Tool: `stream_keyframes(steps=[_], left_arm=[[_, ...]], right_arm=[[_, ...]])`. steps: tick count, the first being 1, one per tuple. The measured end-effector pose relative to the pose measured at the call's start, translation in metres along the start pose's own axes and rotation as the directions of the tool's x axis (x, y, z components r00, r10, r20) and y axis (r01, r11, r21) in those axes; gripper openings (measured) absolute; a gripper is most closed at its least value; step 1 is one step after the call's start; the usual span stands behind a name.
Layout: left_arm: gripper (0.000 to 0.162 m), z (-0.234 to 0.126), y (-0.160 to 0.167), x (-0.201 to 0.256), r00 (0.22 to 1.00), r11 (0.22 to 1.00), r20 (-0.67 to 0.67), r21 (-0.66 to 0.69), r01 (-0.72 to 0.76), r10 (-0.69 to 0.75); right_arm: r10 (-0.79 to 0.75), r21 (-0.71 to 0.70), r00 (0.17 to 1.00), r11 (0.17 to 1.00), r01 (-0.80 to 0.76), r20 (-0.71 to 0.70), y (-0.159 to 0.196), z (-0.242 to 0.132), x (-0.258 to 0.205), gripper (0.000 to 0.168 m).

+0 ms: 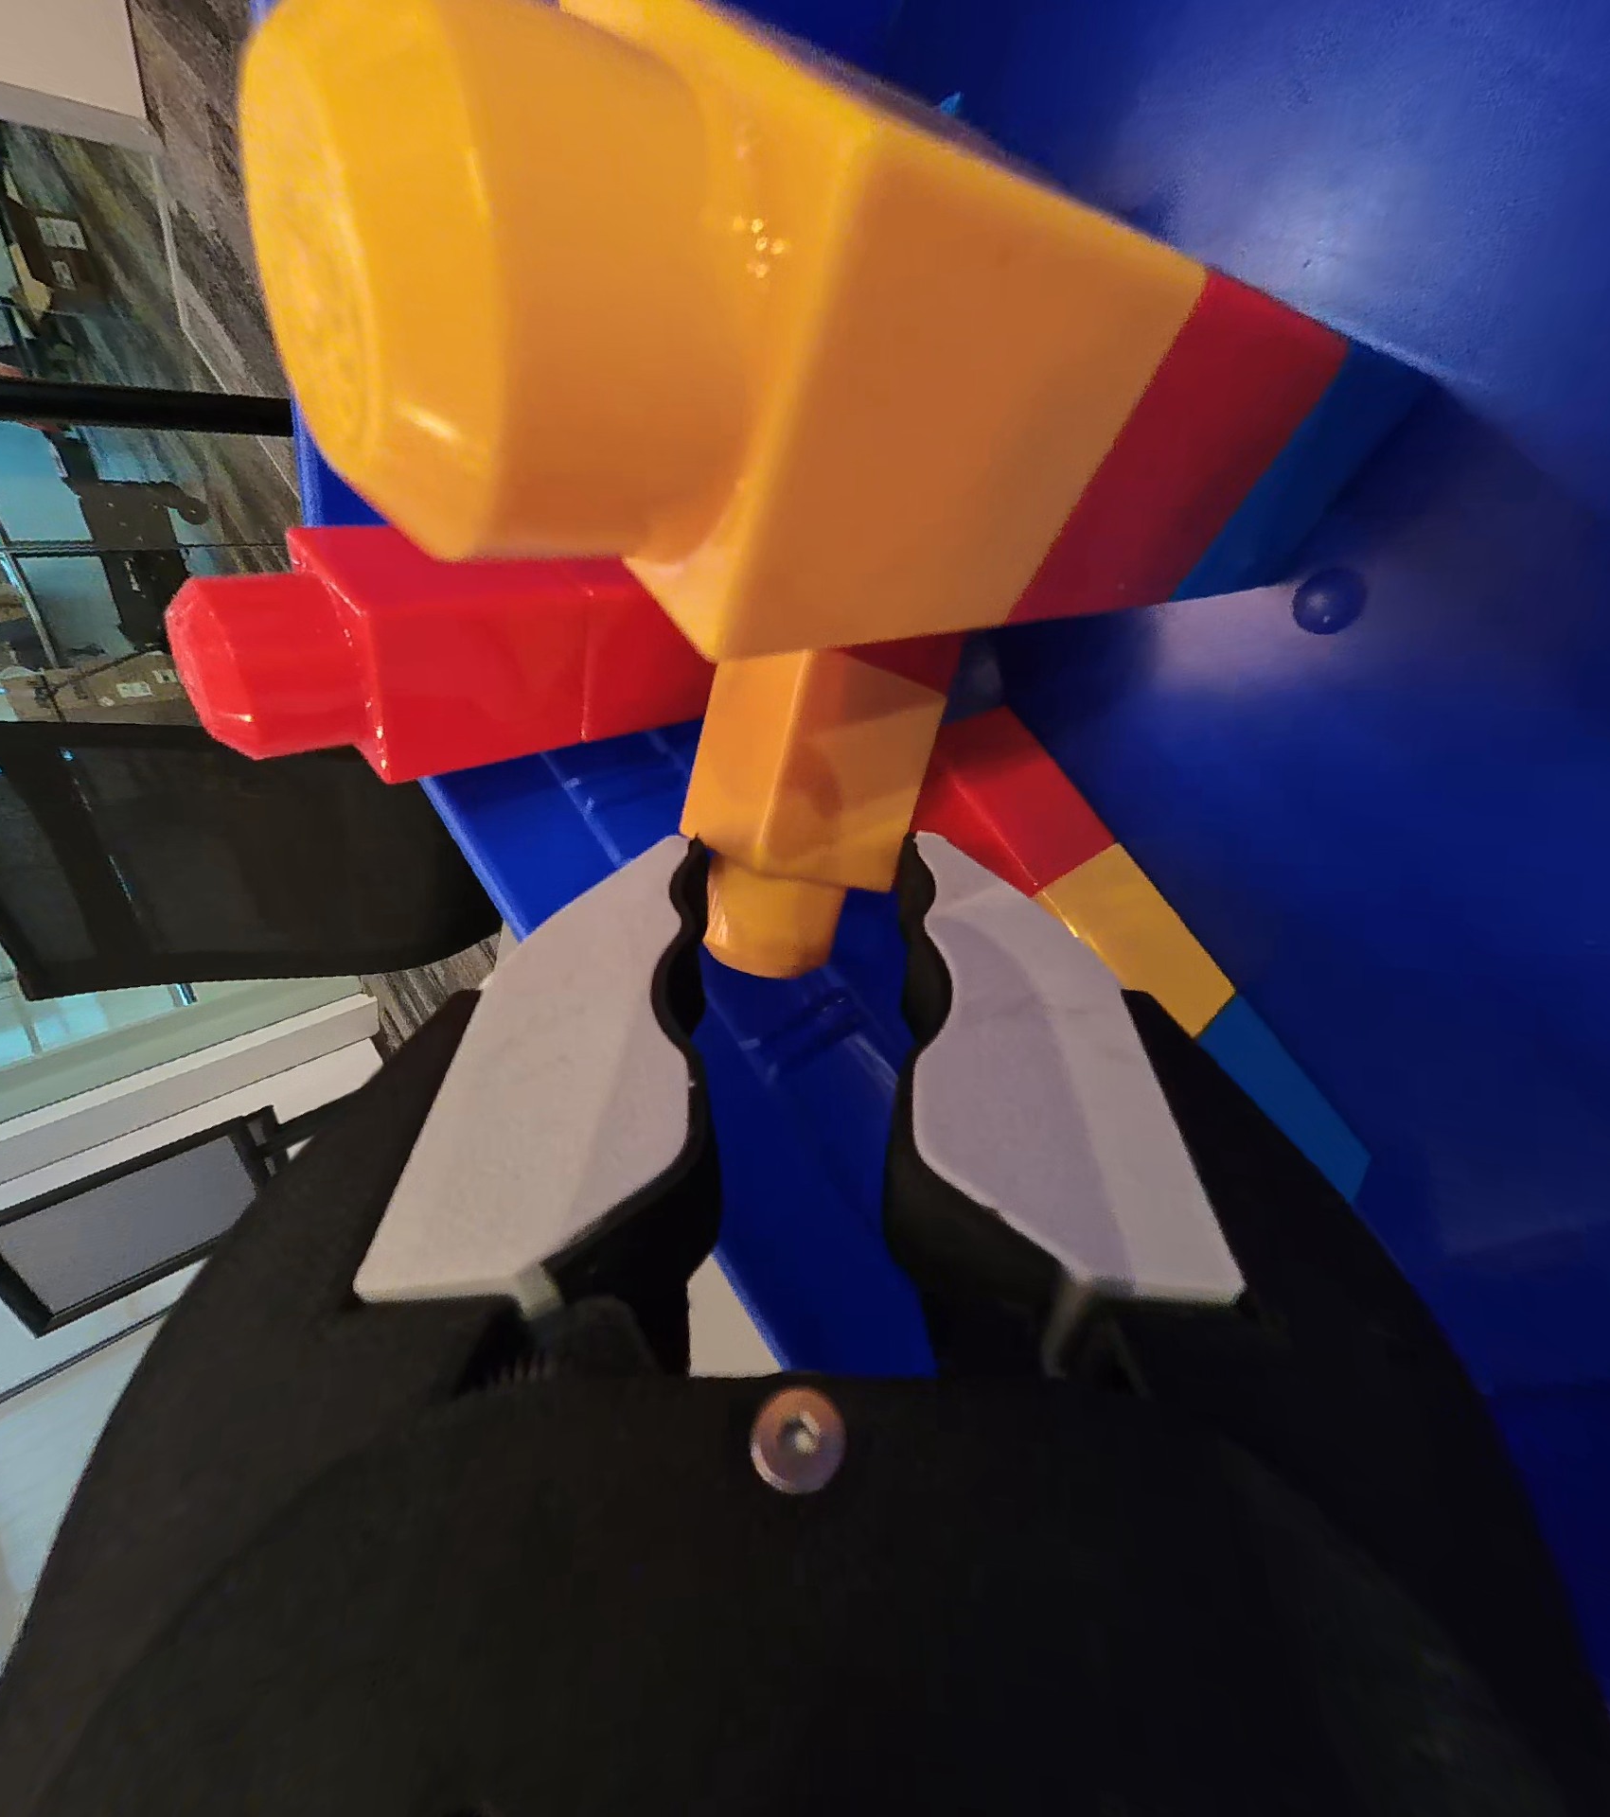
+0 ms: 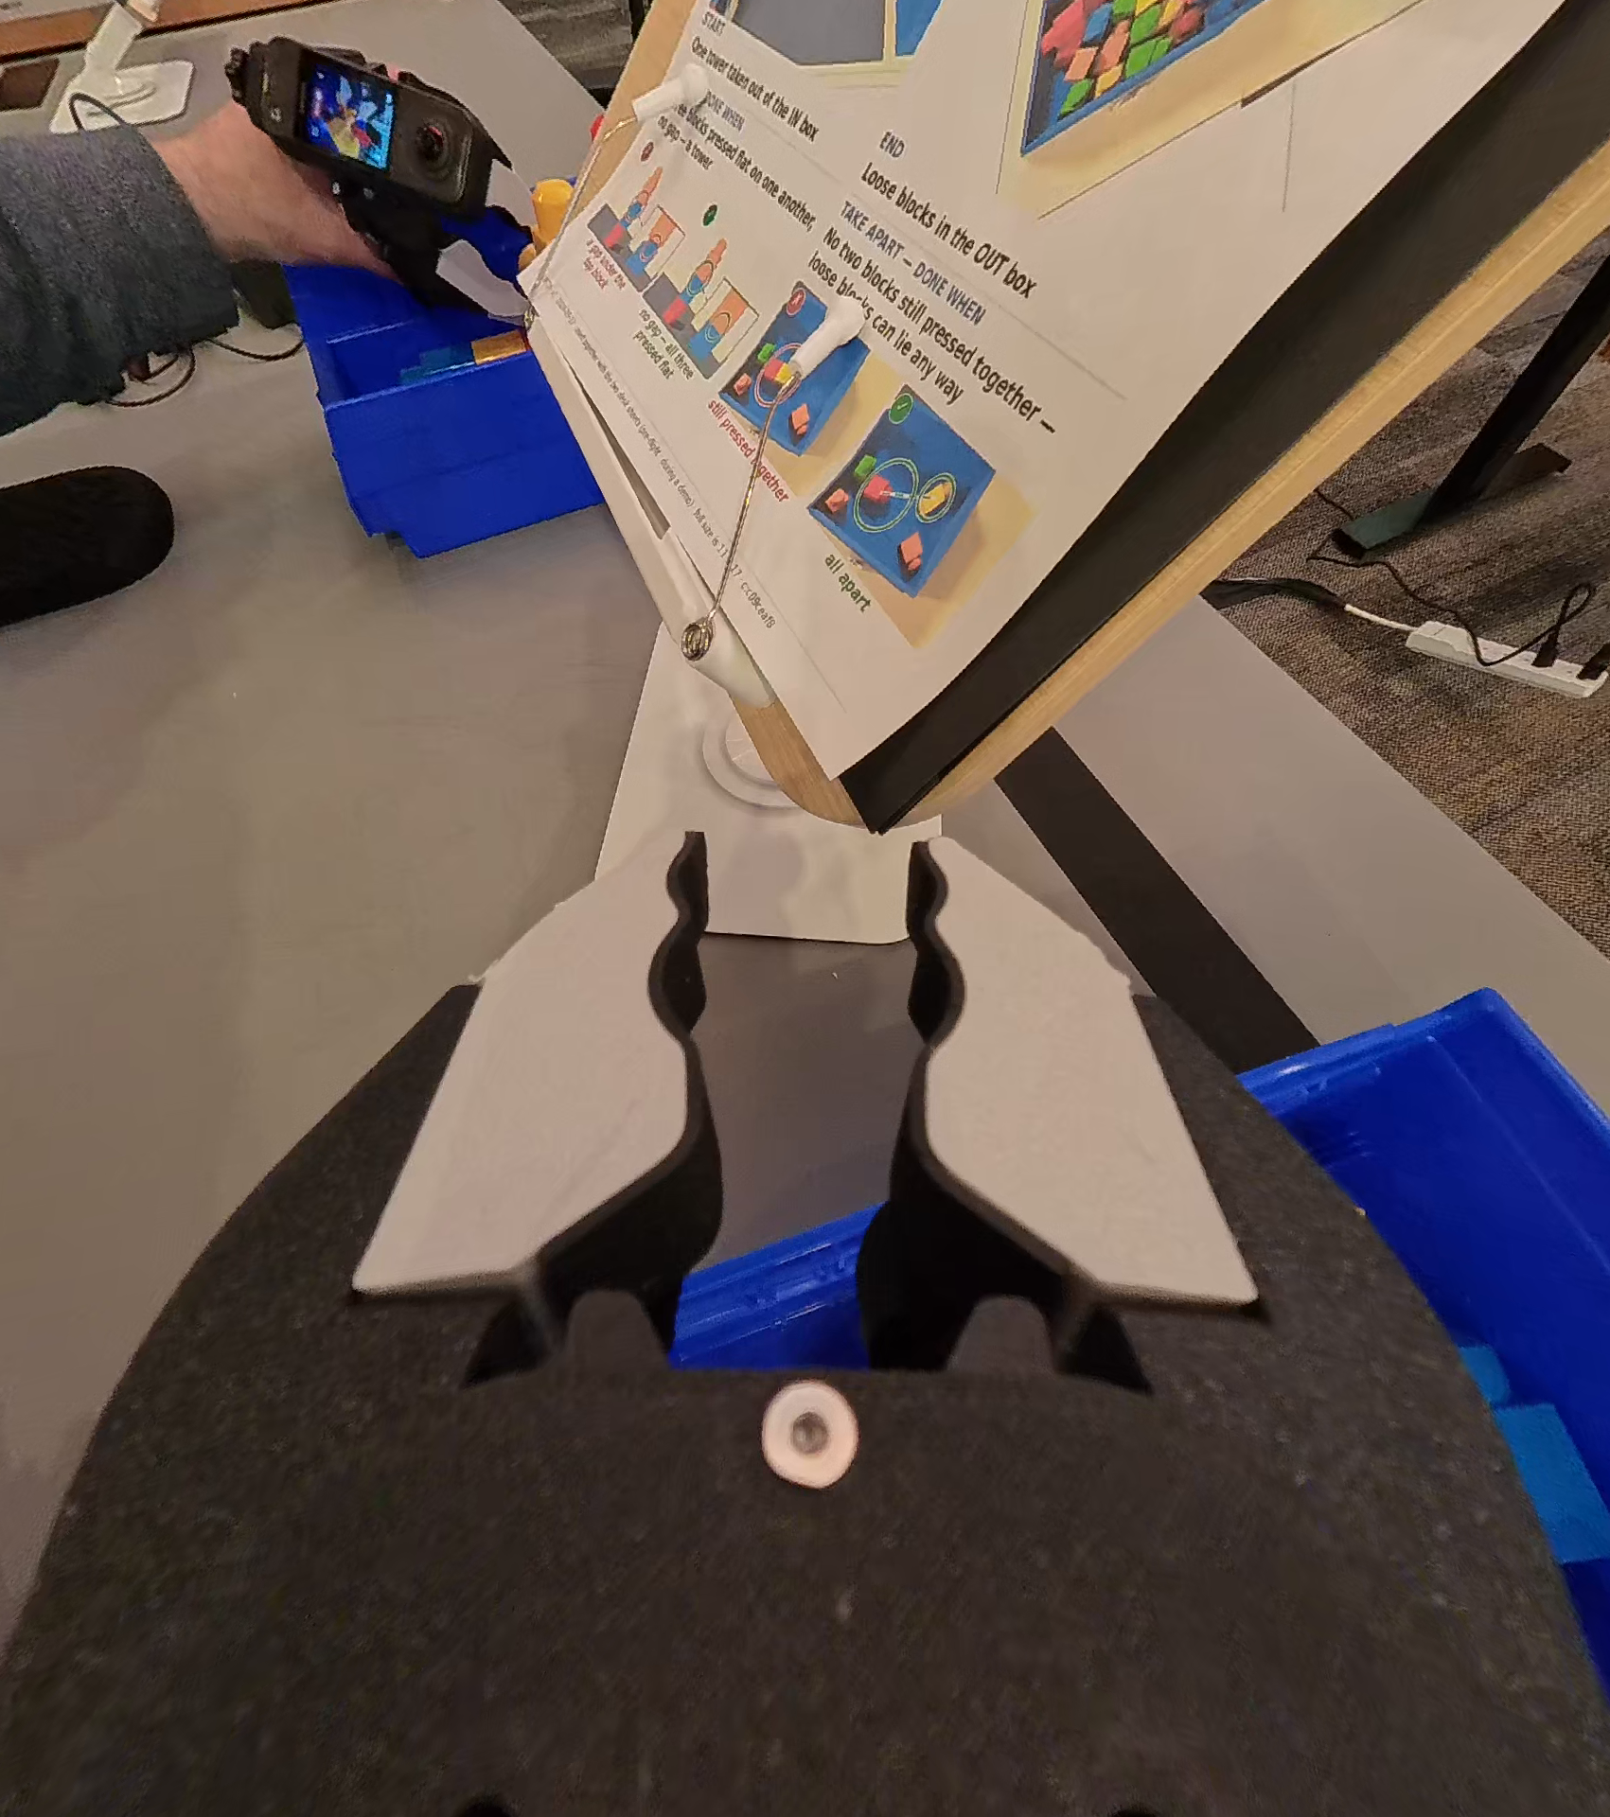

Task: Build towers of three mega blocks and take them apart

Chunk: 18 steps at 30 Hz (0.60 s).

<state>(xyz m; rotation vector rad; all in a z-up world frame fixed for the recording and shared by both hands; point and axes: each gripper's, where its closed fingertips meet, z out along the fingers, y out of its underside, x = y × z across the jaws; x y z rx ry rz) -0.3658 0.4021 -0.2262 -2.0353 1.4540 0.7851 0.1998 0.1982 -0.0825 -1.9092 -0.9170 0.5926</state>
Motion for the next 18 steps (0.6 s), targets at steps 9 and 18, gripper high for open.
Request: stream_keyframes(steps=[9,18], left_arm=[[0.036,-0.013,-0.007,-0.001,0.999,0.999,0.017,0.022,-0.034,0.034],[0.036,-0.023,-0.003,-0.005,0.999,0.999,0.007,-0.007,-0.036,0.036]], right_arm=[[0.000,0.001,1.000,1.000,0.000,0.005,0.000,0.001,-0.001,0.038],[-0.001,0.009,1.000,1.000,0.001,0.005,-0.002,-0.002,-0.002,0.038]])
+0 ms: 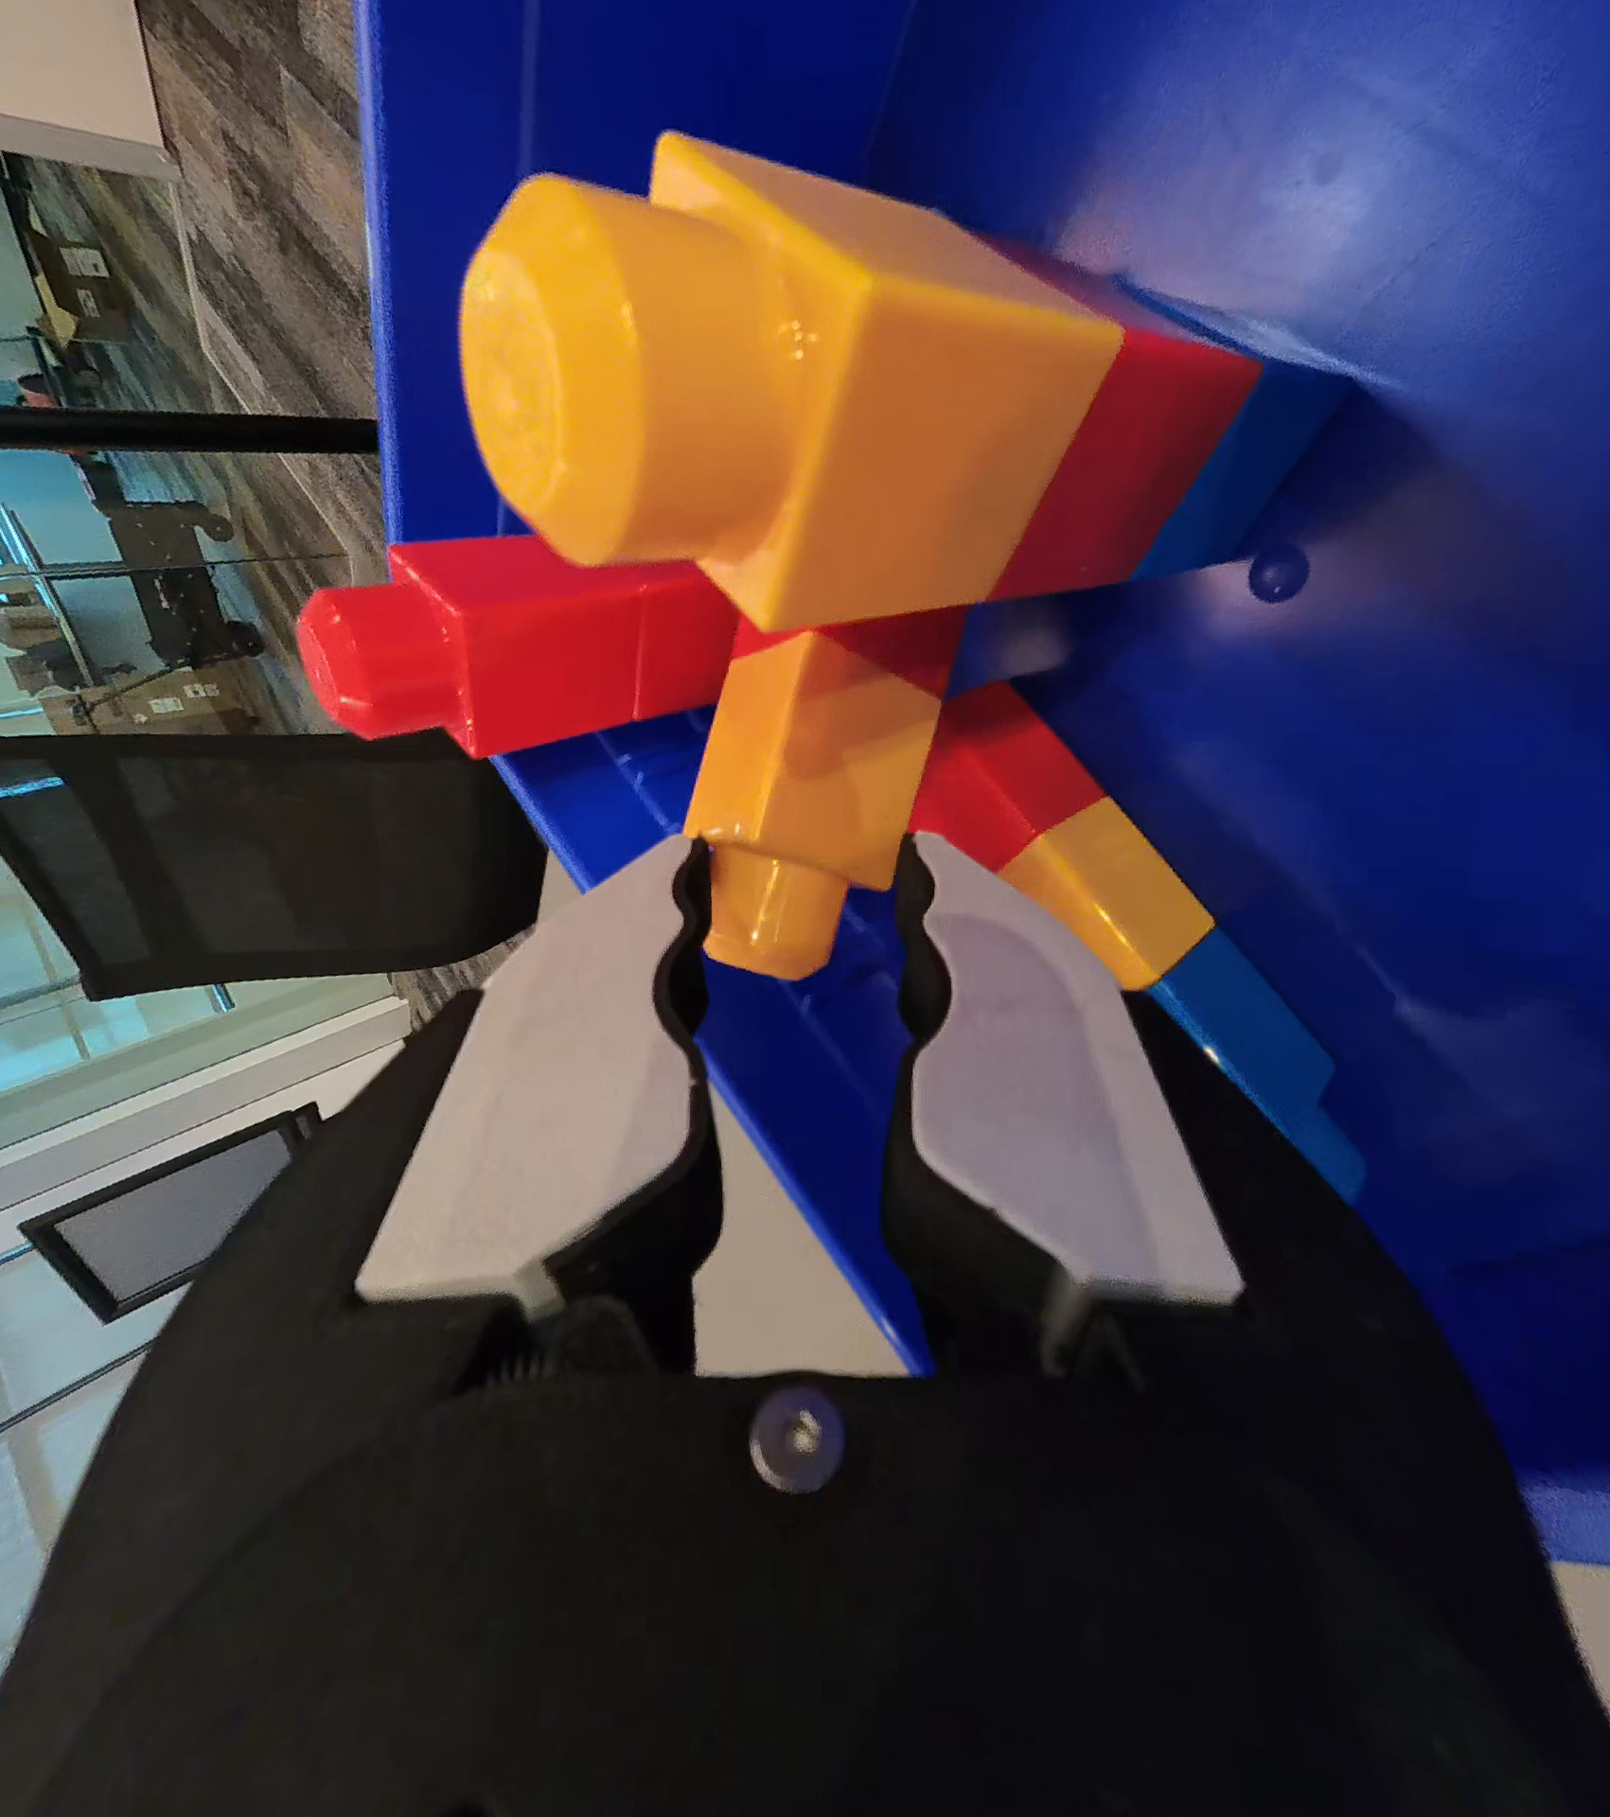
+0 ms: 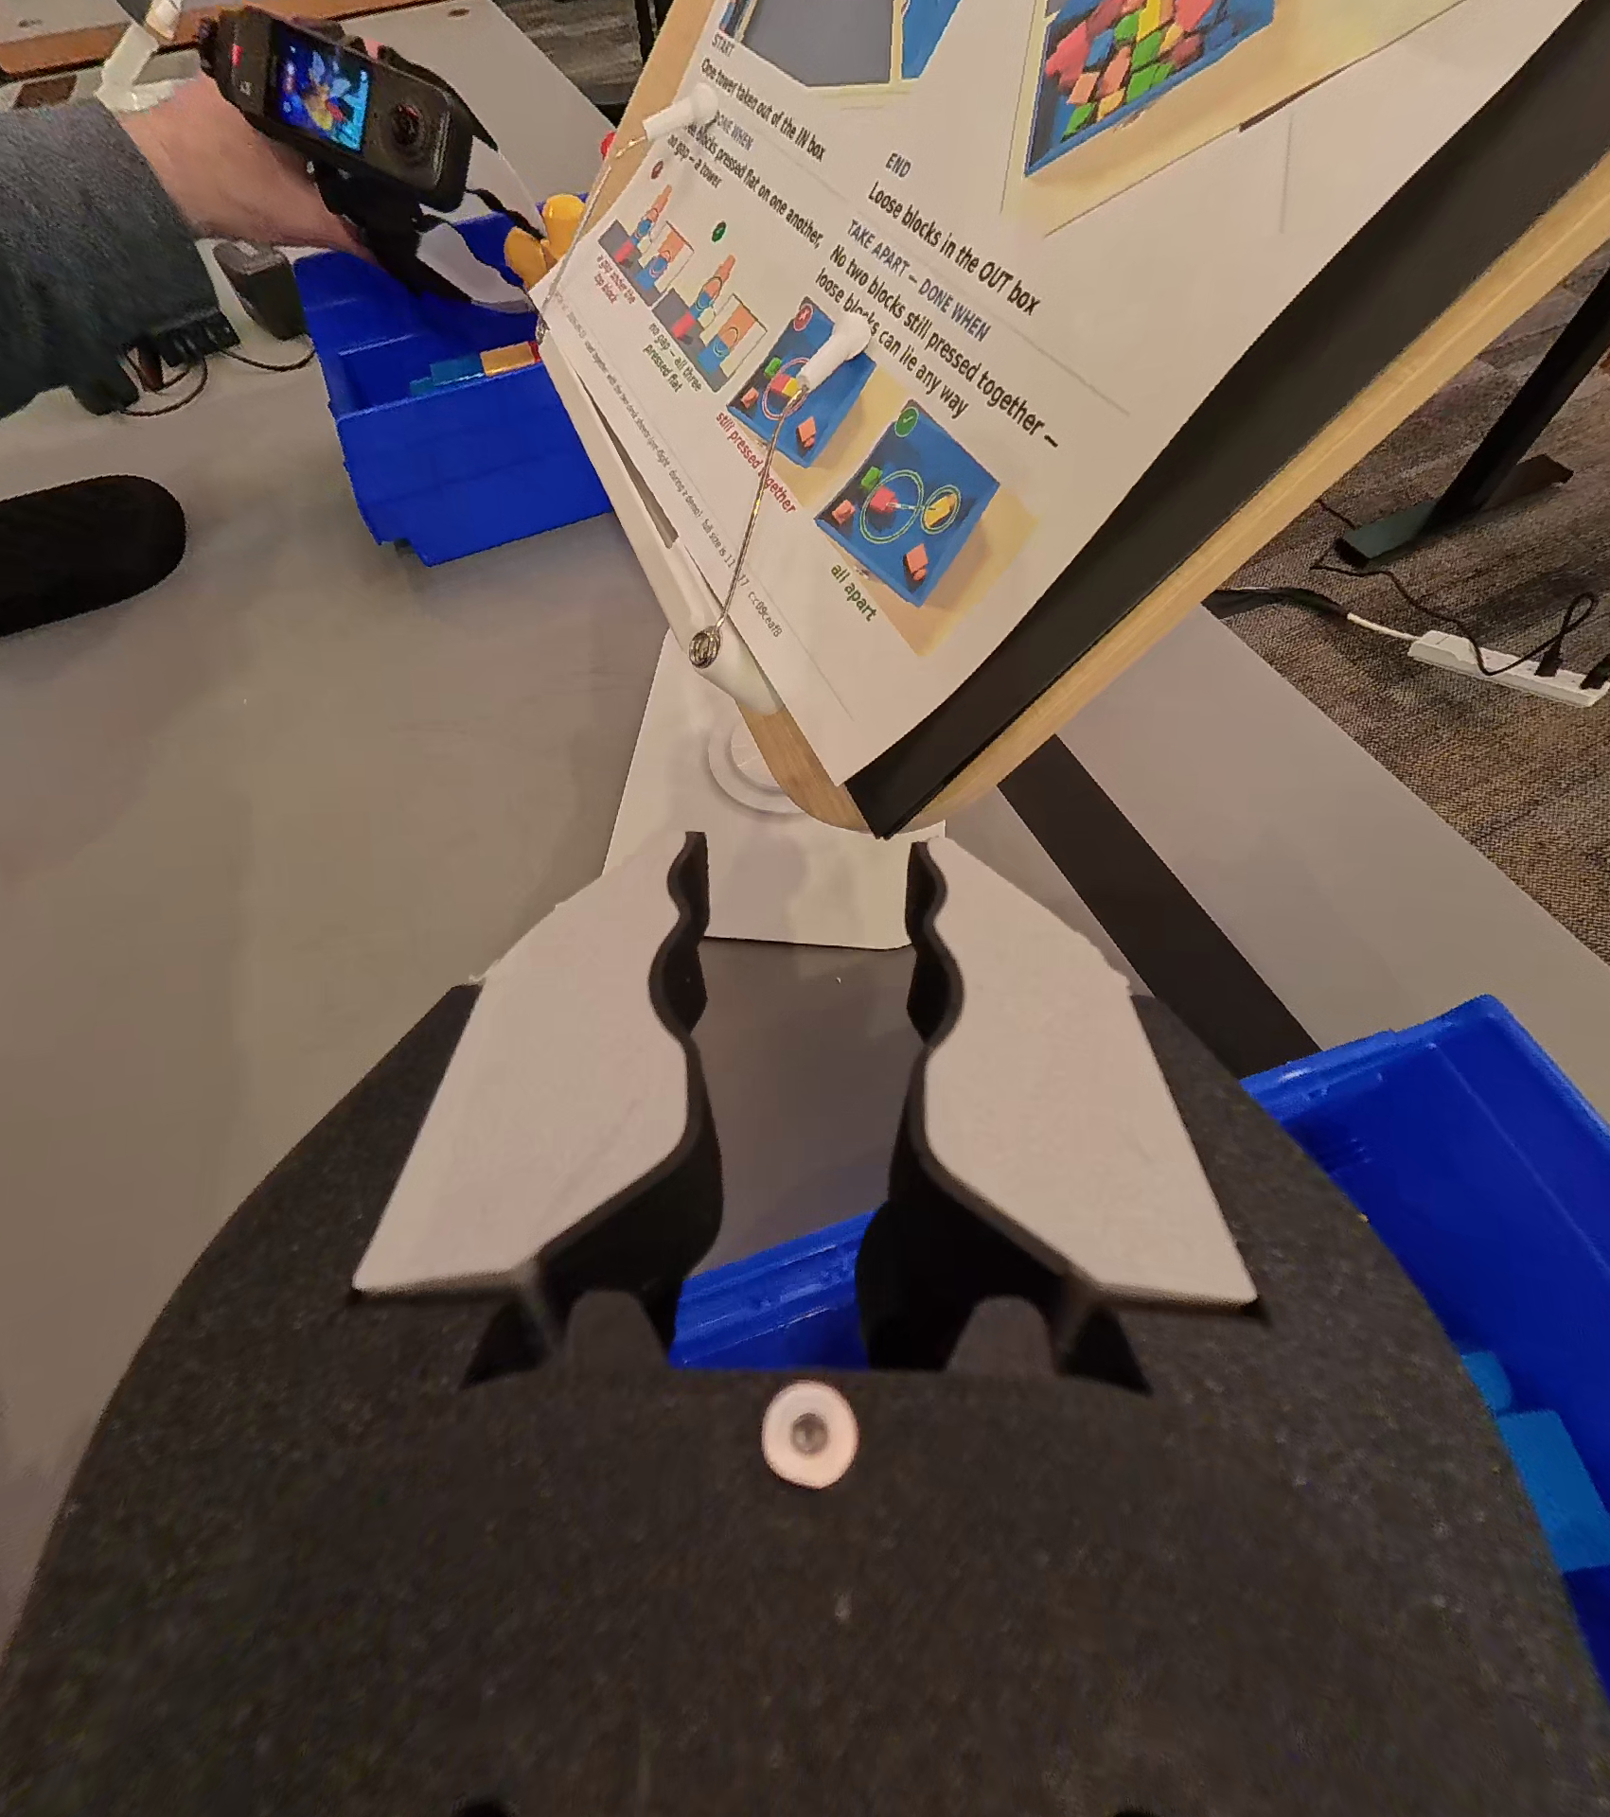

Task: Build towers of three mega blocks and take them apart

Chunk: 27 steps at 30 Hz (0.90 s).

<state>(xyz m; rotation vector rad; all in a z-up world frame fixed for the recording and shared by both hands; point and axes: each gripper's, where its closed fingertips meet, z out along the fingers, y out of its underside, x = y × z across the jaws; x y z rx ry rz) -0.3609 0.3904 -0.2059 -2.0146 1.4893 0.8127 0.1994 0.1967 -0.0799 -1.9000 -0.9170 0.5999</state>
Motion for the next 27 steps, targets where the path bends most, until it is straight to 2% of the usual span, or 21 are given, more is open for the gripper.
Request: stream_keyframes(steps=[10,27], left_arm=[[0.036,-0.028,0.014,-0.008,1.000,0.998,-0.013,-0.060,-0.011,0.010],[0.035,-0.105,0.049,-0.004,0.999,0.990,-0.003,-0.131,-0.047,0.047]], right_arm=[[-0.012,0.010,1.000,1.000,0.012,0.007,-0.004,-0.001,-0.005,0.038],[-0.091,0.050,0.994,0.995,0.088,0.056,-0.026,0.000,-0.036,0.039]])
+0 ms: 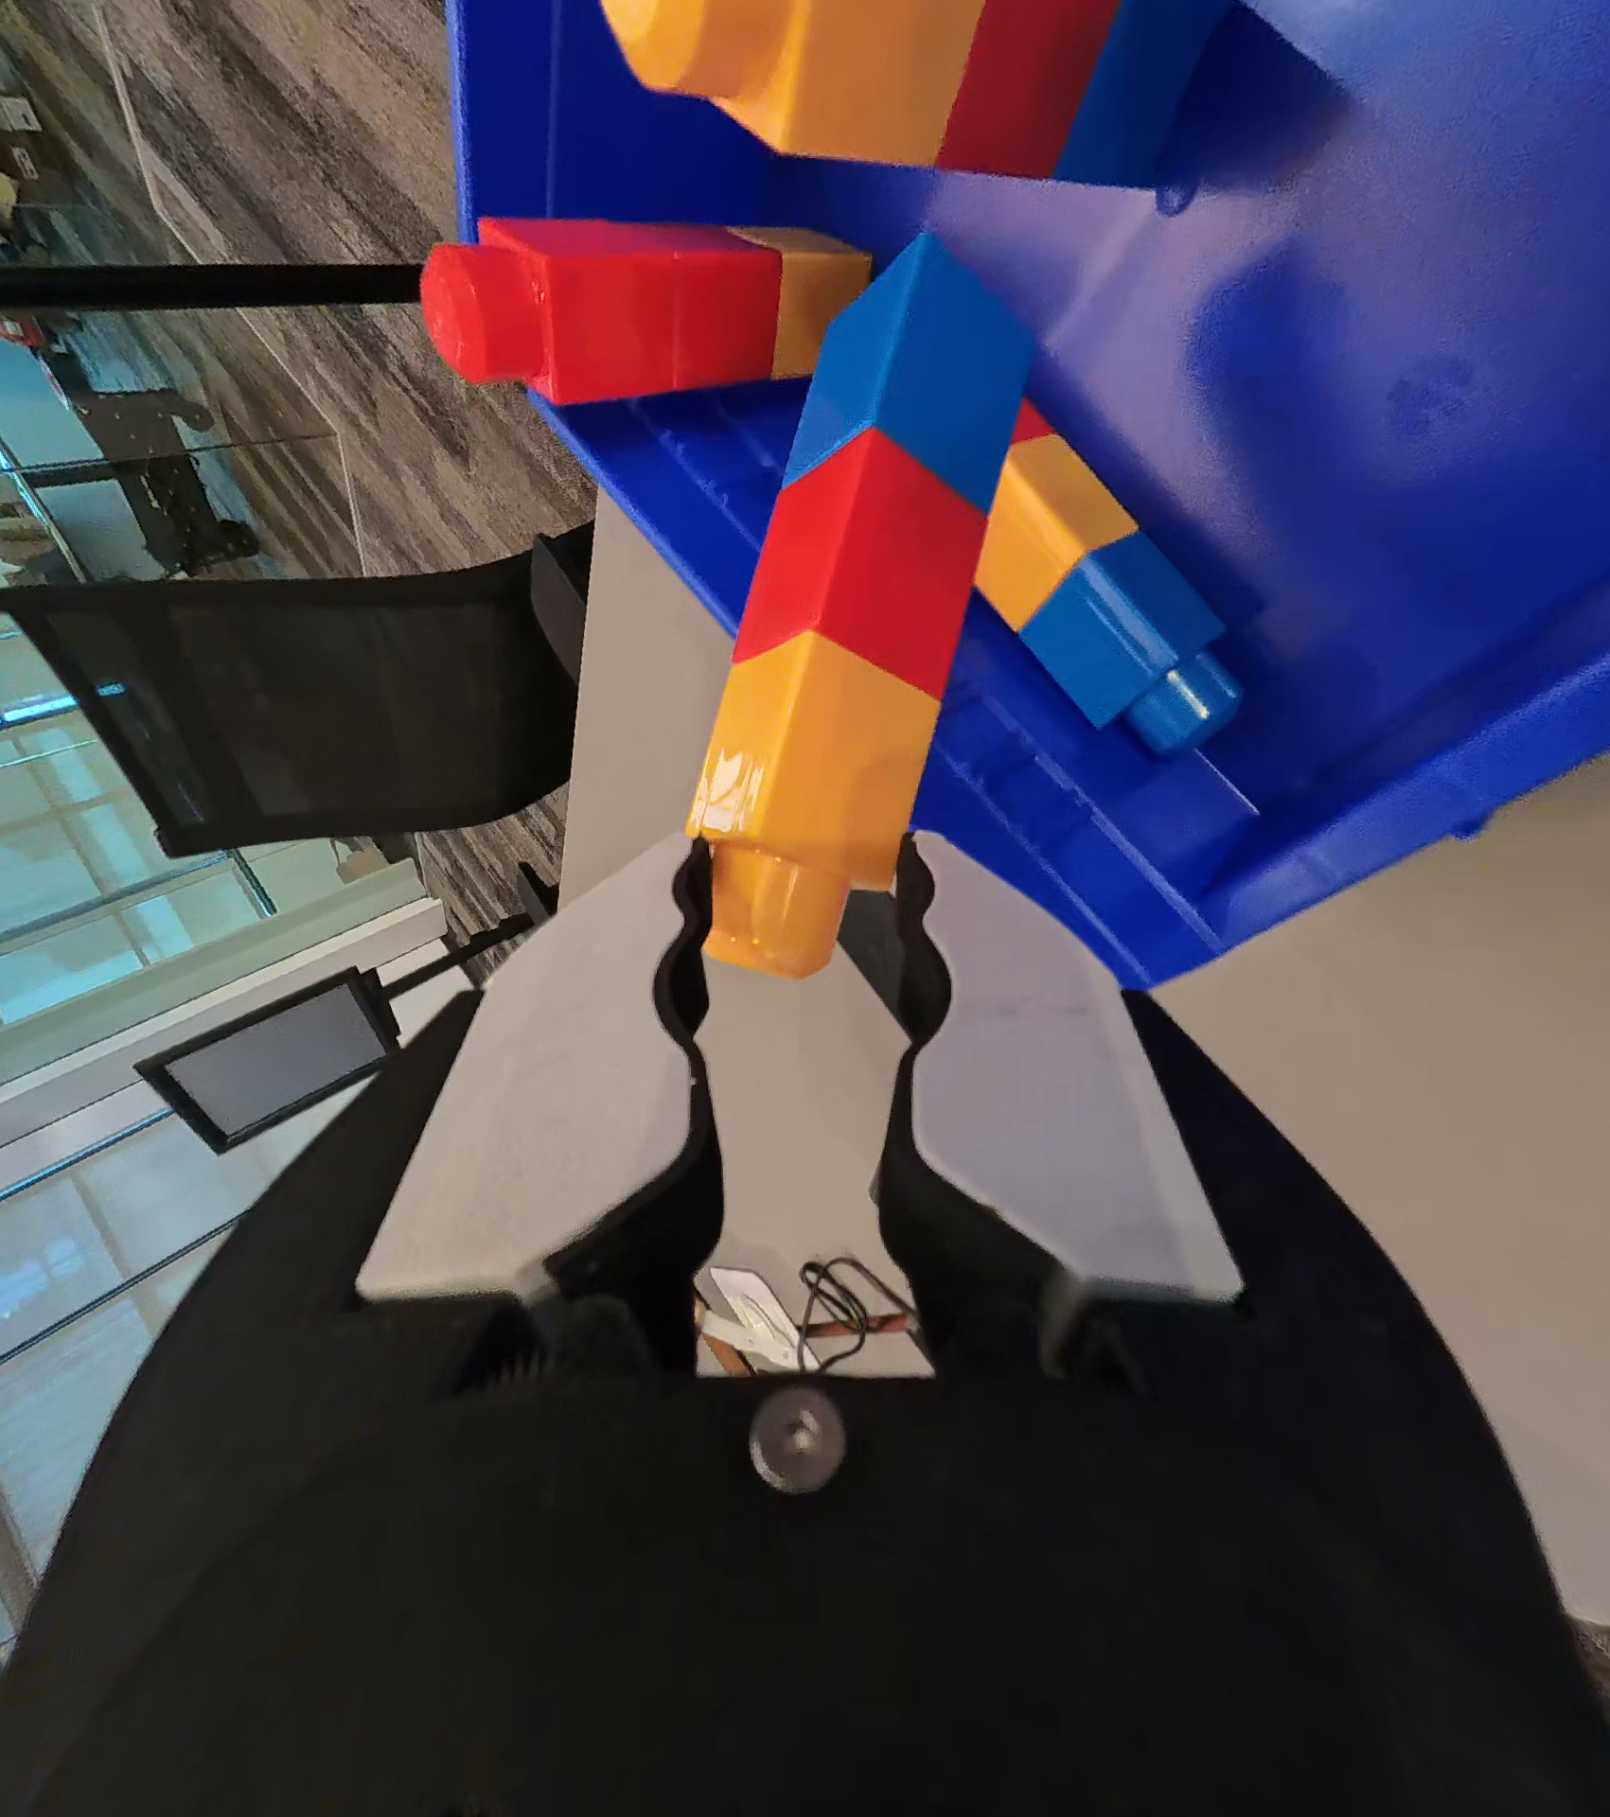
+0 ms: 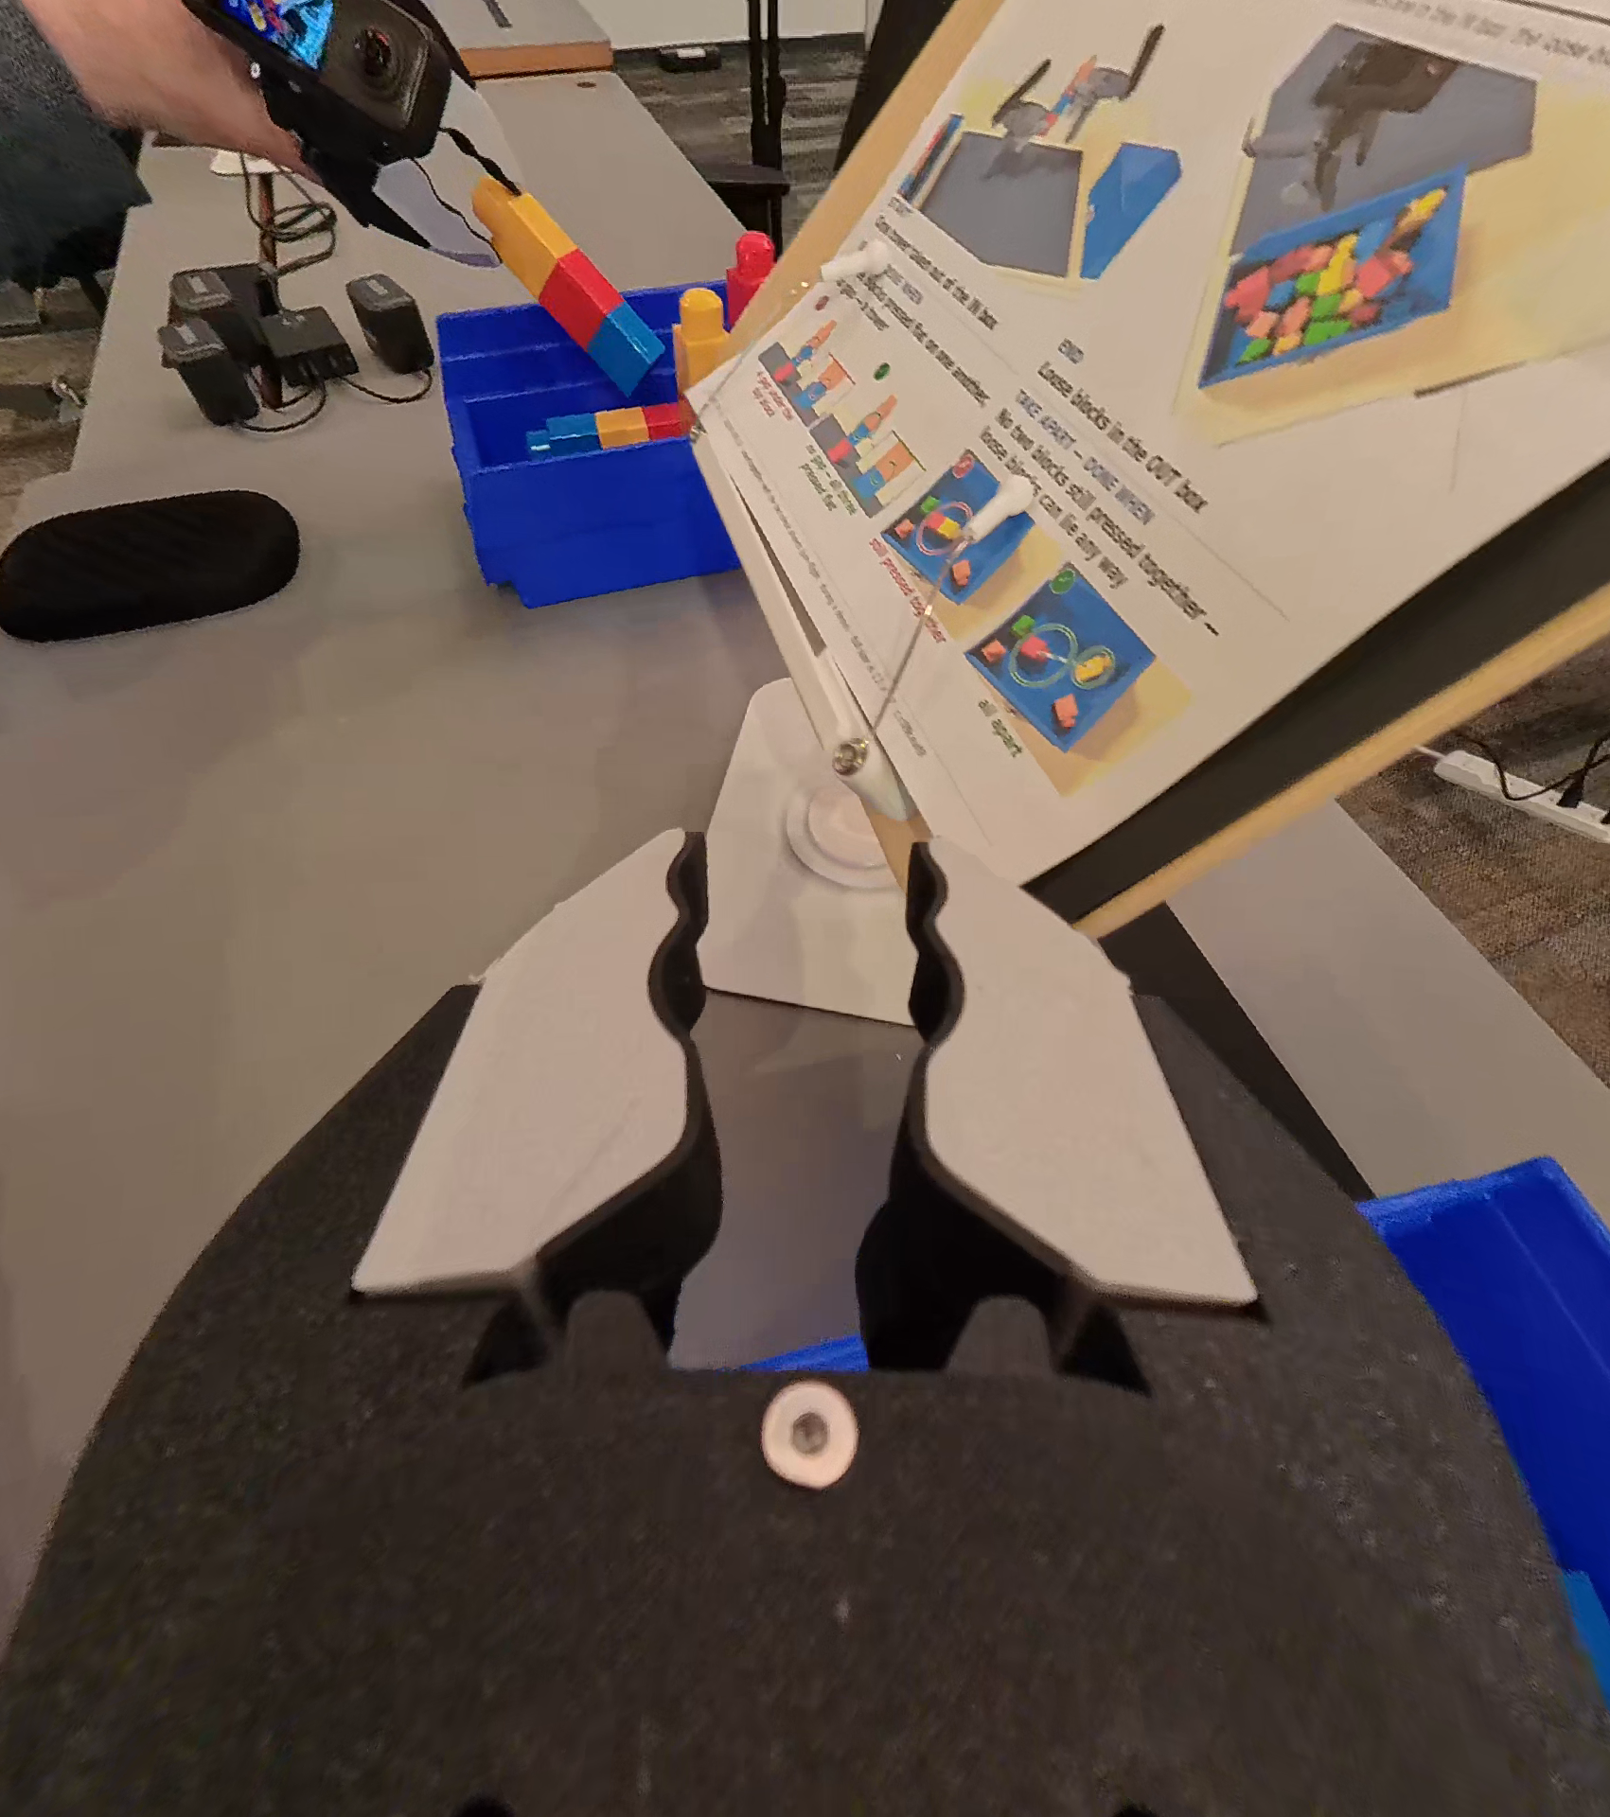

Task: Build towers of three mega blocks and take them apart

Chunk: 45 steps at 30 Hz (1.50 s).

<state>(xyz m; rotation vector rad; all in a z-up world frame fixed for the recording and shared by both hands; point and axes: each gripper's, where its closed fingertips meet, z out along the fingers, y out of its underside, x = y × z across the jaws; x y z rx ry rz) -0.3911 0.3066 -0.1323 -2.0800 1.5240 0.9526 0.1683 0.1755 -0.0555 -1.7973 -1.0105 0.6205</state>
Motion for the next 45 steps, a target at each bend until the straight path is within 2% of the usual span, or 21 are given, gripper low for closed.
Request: stream_keyframes(steps=[6,11,14,17,24,30,32,36,42,45], left_arm=[[0.035,-0.041,0.009,0.011,1.000,0.999,0.010,0.025,-0.021,0.021],[0.035,-0.100,-0.009,0.025,0.996,0.992,0.044,0.103,-0.078,0.073],[0.035,-0.140,-0.037,0.041,0.985,0.973,0.074,0.162,-0.163,0.153],[0.035,-0.180,-0.079,0.062,0.965,0.933,0.113,0.253,-0.258,0.236],[0.035,-0.249,-0.168,0.117,0.891,0.798,0.161,0.397,-0.453,0.425],[0.035,-0.279,-0.216,0.142,0.841,0.709,0.199,0.461,-0.534,0.504],[0.035,-0.282,-0.224,0.143,0.835,0.699,0.206,0.467,-0.542,0.511],[0.035,-0.286,-0.233,0.146,0.828,0.679,0.200,0.489,-0.547,0.523],[0.036,-0.295,-0.242,0.135,0.868,0.689,0.197,0.540,-0.484,0.455],[0.037,-0.301,-0.246,0.123,0.903,0.689,0.204,0.590,-0.421,0.377]], right_arm=[[-0.061,0.047,0.993,0.997,0.056,0.100,-0.019,0.010,-0.034,0.040],[-0.123,0.089,0.962,0.991,0.104,0.246,-0.035,0.036,-0.082,0.044],[-0.147,0.110,0.930,0.987,0.117,0.337,-0.042,0.058,-0.116,0.049],[-0.152,0.112,0.898,0.987,0.116,0.413,-0.042,0.082,-0.147,0.055],[-0.175,0.097,0.867,0.984,0.147,0.466,-0.034,0.118,-0.185,0.071],[-0.194,0.061,0.871,0.981,0.186,0.452,-0.025,0.127,-0.188,0.068],[-0.192,0.036,0.873,0.980,0.197,0.448,-0.021,0.128,-0.186,0.061],[-0.200,0.032,0.883,0.978,0.206,0.425,-0.020,0.125,-0.177,0.036],[-0.172,0.127,0.881,0.984,0.128,0.440,-0.037,0.110,-0.168,0.036],[-0.138,0.166,0.882,0.984,0.070,0.450,-0.044,0.105,-0.162,0.036]])
